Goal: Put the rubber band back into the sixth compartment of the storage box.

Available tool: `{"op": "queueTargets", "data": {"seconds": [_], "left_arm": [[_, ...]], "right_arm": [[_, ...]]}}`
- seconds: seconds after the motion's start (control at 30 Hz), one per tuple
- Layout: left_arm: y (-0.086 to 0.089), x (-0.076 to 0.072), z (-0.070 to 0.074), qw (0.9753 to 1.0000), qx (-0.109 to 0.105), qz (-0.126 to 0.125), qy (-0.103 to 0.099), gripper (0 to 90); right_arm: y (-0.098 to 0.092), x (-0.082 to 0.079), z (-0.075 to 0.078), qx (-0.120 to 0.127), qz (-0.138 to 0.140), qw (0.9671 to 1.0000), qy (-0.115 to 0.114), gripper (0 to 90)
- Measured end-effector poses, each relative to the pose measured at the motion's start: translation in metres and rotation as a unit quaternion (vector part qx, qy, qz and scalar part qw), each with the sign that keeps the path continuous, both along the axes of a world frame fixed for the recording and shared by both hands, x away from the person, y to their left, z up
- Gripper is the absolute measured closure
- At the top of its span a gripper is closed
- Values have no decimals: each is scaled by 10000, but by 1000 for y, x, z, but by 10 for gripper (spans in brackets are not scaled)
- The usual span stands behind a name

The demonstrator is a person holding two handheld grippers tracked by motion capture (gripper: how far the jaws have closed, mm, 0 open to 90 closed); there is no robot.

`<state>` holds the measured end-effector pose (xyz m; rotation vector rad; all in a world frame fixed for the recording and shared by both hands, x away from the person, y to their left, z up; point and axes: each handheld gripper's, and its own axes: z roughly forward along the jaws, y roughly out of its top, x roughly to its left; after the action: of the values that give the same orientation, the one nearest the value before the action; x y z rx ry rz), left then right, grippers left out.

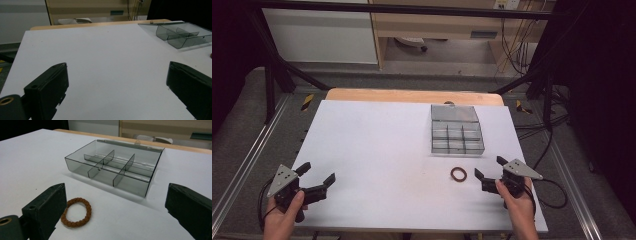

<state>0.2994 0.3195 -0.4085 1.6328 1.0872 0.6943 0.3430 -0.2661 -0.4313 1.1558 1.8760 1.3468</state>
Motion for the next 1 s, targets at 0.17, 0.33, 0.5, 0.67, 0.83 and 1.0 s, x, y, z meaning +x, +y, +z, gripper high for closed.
{"op": "queueTargets", "data": {"seconds": [0.17, 0.33, 0.5, 0.67, 0.83, 1.0], "left_arm": [[0, 0, 0, 10000, -22, 1, 10, 40], [2, 1, 0, 10000, -42, 29, 12, 39], [0, 1, -1, 10000, -3, -32, 35, 39], [-2, 1, -1, 10000, 17, -79, 39, 39], [-2, 1, -1, 10000, 28, -79, 51, 39], [-2, 2, -2, 9999, 66, -44, 103, 40]], "right_arm": [[4, -1, 6, -73, -59, 9999, -67, 44], [8, -1, 11, -136, -137, 9998, 6, 32], [13, 2, 12, -76, -53, 9999, 107, 26], [25, 9, 15, -136, 61, 9998, 144, 27], [33, 10, 17, -181, 130, 9997, 138, 34], [40, 10, 18, -365, -114, 9987, 331, 41]]}}
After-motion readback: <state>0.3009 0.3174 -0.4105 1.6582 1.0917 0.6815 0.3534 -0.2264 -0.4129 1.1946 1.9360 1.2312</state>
